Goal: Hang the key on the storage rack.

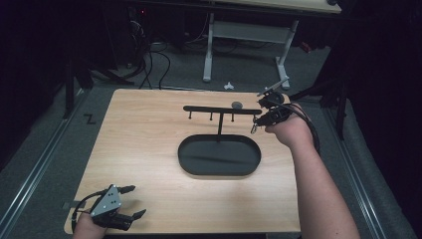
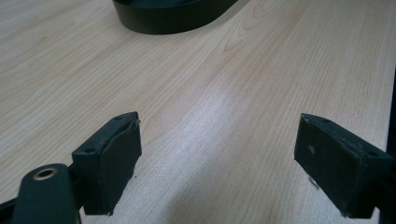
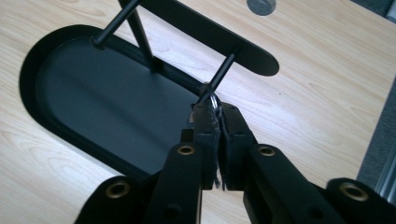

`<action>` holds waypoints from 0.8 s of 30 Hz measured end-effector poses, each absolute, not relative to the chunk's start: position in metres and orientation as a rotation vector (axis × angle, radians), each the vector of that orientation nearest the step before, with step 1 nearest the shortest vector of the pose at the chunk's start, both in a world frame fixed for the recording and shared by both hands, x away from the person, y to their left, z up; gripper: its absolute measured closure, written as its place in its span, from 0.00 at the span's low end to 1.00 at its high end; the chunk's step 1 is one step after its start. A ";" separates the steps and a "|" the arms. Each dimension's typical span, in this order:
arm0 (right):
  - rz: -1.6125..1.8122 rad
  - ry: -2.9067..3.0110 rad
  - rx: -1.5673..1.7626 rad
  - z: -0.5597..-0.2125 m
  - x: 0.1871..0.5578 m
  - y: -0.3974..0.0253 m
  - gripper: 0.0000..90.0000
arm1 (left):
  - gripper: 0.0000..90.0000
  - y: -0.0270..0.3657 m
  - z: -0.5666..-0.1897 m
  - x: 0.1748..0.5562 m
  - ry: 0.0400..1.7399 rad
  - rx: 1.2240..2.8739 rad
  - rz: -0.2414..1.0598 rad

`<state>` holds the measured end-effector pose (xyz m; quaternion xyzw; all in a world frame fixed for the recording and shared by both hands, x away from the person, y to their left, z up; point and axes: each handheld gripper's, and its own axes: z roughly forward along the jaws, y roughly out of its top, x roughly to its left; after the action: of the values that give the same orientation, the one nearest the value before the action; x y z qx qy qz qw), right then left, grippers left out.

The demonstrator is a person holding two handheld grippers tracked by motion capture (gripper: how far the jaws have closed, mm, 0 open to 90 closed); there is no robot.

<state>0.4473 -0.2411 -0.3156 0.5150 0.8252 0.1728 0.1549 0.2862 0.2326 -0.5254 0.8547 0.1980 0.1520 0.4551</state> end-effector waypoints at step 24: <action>0.526 2.343 1.473 -0.313 0.442 -0.241 0.84 | 0.17 0.235 -0.526 0.284 0.497 2.111 0.376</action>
<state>0.4416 -0.2411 -0.3129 0.5159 0.8208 0.1844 0.1615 0.2838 0.2349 -0.5260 0.8550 0.2013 0.1522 0.4531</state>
